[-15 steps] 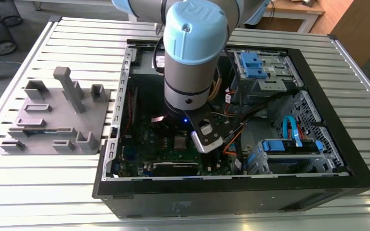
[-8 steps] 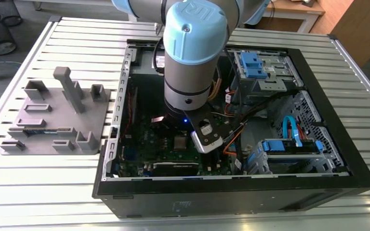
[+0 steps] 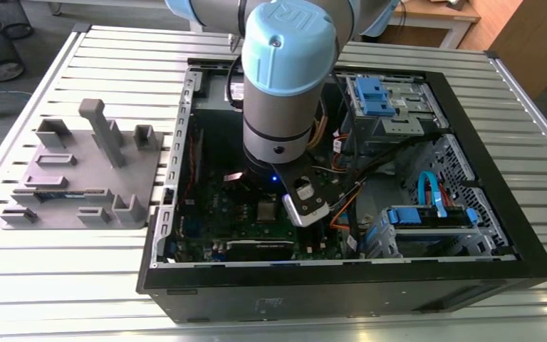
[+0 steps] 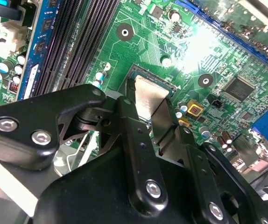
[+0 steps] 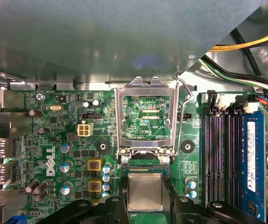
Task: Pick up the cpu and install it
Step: 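Place the cpu into insertion slot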
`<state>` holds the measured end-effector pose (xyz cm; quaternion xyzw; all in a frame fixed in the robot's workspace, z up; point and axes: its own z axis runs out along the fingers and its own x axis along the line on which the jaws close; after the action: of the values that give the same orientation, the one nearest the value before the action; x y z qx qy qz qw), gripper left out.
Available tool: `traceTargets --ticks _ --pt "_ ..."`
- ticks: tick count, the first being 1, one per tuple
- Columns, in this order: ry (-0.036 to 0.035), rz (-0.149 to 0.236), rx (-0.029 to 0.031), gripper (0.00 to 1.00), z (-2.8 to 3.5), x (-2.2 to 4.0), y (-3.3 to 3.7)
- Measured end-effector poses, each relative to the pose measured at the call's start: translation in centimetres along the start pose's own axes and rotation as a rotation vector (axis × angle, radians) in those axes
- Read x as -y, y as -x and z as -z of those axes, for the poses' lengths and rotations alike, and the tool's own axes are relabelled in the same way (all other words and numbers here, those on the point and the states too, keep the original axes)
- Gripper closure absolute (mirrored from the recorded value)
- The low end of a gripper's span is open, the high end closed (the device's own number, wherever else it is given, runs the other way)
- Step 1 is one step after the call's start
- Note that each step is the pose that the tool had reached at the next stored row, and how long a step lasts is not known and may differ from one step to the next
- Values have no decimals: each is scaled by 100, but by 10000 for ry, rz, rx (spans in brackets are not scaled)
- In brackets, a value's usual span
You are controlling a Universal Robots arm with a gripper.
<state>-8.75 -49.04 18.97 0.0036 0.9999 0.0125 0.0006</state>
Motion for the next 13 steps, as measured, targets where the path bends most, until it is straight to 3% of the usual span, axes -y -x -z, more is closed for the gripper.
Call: traceTargets --ticks 4,13 --pt "-2 1 -10 61 3 1 40" --pt "4 1 -12 61 60 -2 44"
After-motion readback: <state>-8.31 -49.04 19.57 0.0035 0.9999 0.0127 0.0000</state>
